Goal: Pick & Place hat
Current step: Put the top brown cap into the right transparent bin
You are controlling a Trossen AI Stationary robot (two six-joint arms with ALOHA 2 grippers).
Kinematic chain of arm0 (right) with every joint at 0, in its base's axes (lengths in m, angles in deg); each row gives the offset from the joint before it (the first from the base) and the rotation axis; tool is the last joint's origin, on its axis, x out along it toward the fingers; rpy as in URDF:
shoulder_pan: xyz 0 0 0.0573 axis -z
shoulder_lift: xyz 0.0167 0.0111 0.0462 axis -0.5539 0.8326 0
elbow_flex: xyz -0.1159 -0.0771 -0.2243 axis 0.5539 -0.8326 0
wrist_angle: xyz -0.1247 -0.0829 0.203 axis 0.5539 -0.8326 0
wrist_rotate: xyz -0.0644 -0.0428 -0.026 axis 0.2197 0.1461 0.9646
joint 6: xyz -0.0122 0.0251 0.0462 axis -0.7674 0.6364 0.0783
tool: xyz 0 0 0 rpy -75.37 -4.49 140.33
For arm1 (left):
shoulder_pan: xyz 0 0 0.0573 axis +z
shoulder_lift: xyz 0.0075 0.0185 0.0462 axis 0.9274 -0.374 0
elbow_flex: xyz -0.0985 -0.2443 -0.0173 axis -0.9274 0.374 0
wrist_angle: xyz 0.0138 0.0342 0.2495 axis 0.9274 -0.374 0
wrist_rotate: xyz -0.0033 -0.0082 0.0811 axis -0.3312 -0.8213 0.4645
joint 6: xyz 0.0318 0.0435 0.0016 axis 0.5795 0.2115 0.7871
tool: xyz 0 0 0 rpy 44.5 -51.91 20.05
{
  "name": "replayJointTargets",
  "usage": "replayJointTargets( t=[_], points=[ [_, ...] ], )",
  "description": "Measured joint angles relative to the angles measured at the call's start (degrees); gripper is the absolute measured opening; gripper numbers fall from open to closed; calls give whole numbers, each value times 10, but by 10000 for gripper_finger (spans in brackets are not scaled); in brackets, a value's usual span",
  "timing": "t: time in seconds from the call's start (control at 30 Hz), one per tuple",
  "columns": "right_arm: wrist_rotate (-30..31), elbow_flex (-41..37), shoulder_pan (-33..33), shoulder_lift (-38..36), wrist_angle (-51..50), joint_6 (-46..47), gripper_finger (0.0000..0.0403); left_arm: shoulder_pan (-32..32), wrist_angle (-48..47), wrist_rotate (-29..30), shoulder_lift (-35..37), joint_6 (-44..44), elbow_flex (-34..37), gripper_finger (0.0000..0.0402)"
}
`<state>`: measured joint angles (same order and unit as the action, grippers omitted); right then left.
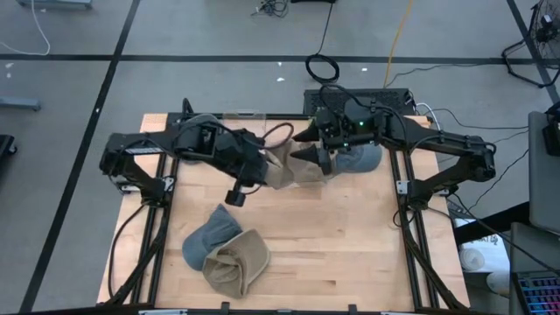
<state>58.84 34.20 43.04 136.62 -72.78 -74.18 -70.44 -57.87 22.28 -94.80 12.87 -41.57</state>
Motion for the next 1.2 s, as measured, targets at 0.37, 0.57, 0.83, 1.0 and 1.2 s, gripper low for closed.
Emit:
replayJointTargets(
  t=[0.37,0.57,0.83,1.0,1.2],
  points=[
    [-4,0,16,-11,2,-1,247,-38,-21,-1,2,-3,0,8],
    [-14,0,7,-4,8,0,247,-45,-4,1,2,-2,0,8],
    [-29,0,-14,12,34,0,247,-39,9,2,-7,7,0,8],
    [-29,0,-20,12,28,4,247,-39,7,1,-24,8,0,8],
    [-27,0,-28,12,4,-2,247,-41,21,-1,-30,13,0,8]
  ],
)
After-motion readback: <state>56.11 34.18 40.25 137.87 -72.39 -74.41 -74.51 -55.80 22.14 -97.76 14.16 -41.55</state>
